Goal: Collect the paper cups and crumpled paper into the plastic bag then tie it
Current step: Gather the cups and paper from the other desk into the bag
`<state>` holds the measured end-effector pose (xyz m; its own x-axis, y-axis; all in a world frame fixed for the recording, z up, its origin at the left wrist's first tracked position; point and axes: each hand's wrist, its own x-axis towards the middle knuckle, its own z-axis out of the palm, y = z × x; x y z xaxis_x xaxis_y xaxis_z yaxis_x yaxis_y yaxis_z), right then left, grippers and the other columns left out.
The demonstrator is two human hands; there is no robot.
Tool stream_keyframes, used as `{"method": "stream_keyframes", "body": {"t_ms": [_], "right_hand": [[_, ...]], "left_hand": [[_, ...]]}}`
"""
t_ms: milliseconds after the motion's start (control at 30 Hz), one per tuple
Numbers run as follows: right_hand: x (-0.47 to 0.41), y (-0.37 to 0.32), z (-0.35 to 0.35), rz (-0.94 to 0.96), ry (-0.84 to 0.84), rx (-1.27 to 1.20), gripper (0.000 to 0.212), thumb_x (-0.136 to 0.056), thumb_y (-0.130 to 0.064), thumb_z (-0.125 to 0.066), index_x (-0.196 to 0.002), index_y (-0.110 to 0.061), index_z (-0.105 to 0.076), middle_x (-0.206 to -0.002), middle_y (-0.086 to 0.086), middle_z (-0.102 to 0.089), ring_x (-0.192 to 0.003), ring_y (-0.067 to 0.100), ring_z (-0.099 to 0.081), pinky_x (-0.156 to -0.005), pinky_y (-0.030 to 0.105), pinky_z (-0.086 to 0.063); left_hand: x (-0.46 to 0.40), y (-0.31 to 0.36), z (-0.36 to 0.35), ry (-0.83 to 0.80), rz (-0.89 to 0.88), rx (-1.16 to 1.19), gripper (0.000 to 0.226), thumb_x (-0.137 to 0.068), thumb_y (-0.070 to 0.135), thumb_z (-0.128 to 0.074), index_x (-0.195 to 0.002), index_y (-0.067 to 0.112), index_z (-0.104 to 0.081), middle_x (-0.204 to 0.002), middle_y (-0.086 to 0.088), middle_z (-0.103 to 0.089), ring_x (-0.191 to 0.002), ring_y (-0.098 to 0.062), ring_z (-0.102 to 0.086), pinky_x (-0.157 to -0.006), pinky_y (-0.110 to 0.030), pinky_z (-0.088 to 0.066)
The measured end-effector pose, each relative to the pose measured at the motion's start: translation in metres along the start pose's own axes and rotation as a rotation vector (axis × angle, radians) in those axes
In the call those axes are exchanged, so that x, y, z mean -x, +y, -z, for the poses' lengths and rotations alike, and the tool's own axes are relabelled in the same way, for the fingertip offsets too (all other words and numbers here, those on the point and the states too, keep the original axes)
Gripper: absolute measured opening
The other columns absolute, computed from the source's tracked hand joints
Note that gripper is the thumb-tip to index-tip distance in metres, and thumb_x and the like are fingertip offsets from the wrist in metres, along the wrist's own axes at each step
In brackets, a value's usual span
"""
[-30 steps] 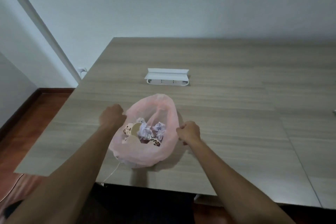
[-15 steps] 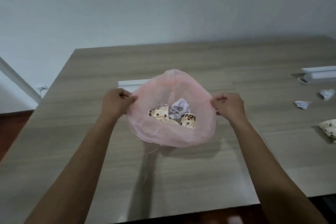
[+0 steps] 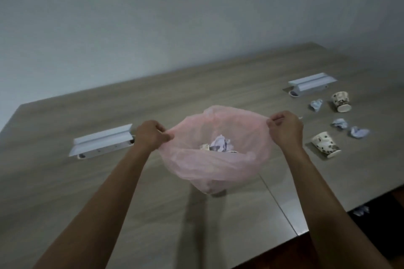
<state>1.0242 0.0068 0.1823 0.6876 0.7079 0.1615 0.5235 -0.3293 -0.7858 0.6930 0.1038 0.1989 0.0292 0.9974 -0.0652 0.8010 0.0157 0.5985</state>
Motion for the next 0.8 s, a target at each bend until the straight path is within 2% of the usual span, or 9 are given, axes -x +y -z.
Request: {"method": "stream_keyframes", "body": {"t_ms": [100,200,267,367,467,533,633,700,800], "right_hand": [[-0.020,0.037,0.033,-0.005,-0.075,0.078,0.021,-0.086,-0.012,-0.069,-0.105,-0.005,-0.073,-0.102,0.015,-0.074,-0.101,0.028,-0.067,-0.082,0.023,-0.040],[-0.042,0.066,0.065,-0.010,-0.065,0.099,0.016,-0.082,-0.019,-0.074,-0.093,-0.007,-0.076,-0.092,0.013,-0.075,-0.092,0.026,-0.069,-0.075,0.022,-0.039],[-0.052,0.078,0.076,0.000,-0.008,0.067,0.013,-0.080,-0.019,-0.076,-0.085,-0.007,-0.072,-0.085,0.012,-0.074,-0.088,0.029,-0.068,-0.078,0.028,-0.044],[-0.065,0.106,0.102,-0.048,-0.081,0.084,0.010,-0.079,-0.015,-0.075,-0.081,-0.009,-0.068,-0.082,0.010,-0.070,-0.086,0.031,-0.066,-0.075,0.033,-0.048],[-0.072,0.129,0.120,-0.038,0.015,-0.036,0.007,-0.083,-0.011,-0.069,-0.084,-0.014,-0.063,-0.076,-0.001,-0.063,-0.074,0.021,-0.061,-0.061,0.030,-0.046],[-0.076,0.141,0.125,-0.043,-0.031,-0.022,0.008,-0.086,-0.015,-0.068,-0.094,-0.014,-0.066,-0.080,0.000,-0.062,-0.078,0.019,-0.059,-0.068,0.024,-0.040],[-0.079,0.165,0.116,-0.102,-0.250,0.072,0.021,-0.085,-0.024,-0.072,-0.101,-0.010,-0.072,-0.091,0.008,-0.071,-0.089,0.023,-0.065,-0.074,0.023,-0.041],[-0.078,0.178,0.112,-0.116,-0.235,0.071,0.020,-0.083,-0.025,-0.073,-0.092,-0.007,-0.074,-0.086,0.009,-0.072,-0.088,0.026,-0.066,-0.071,0.024,-0.039],[-0.077,0.187,0.111,-0.147,-0.258,0.068,0.019,-0.082,-0.026,-0.073,-0.088,-0.008,-0.072,-0.078,0.004,-0.069,-0.085,0.024,-0.066,-0.068,0.023,-0.039]], "left_hand": [[0.003,0.046,-0.035,-0.087,-0.039,-0.087,0.024,-0.074,0.023,-0.080,-0.090,0.006,-0.078,-0.086,-0.013,-0.074,-0.081,-0.028,-0.069,-0.070,-0.027,-0.048],[0.007,0.094,-0.067,0.006,-0.046,-0.018,0.024,-0.069,0.020,-0.084,-0.084,0.006,-0.074,-0.085,-0.010,-0.070,-0.085,-0.028,-0.066,-0.068,-0.025,-0.041],[0.007,0.111,-0.081,0.034,-0.028,0.033,0.023,-0.067,0.018,-0.085,-0.079,0.008,-0.067,-0.083,-0.010,-0.067,-0.086,-0.028,-0.064,-0.068,-0.027,-0.041],[0.012,0.135,-0.113,-0.023,0.014,0.078,0.031,-0.066,0.016,-0.085,-0.069,0.014,-0.055,-0.081,-0.013,-0.066,-0.083,-0.032,-0.067,-0.074,-0.036,-0.053],[0.018,0.149,-0.138,0.011,0.053,0.244,0.034,-0.067,0.019,-0.082,-0.067,0.015,-0.048,-0.068,-0.007,-0.056,-0.070,-0.028,-0.060,-0.071,-0.049,-0.058],[0.017,0.154,-0.156,0.038,0.057,0.254,0.033,-0.070,0.021,-0.080,-0.073,0.016,-0.048,-0.073,-0.006,-0.054,-0.072,-0.027,-0.057,-0.072,-0.051,-0.058],[0.019,0.163,-0.180,-0.096,0.110,0.216,0.024,-0.080,0.017,-0.076,-0.075,0.014,-0.052,-0.086,-0.013,-0.060,-0.075,-0.027,-0.060,-0.070,-0.049,-0.059],[0.017,0.169,-0.193,-0.195,0.138,0.169,0.021,-0.082,0.018,-0.073,-0.071,0.013,-0.055,-0.091,-0.015,-0.062,-0.078,-0.029,-0.060,-0.068,-0.046,-0.060],[0.010,0.175,-0.202,-0.236,0.125,0.093,0.018,-0.077,0.020,-0.074,-0.076,0.012,-0.058,-0.094,-0.015,-0.064,-0.079,-0.029,-0.061,-0.064,-0.041,-0.059]]}}
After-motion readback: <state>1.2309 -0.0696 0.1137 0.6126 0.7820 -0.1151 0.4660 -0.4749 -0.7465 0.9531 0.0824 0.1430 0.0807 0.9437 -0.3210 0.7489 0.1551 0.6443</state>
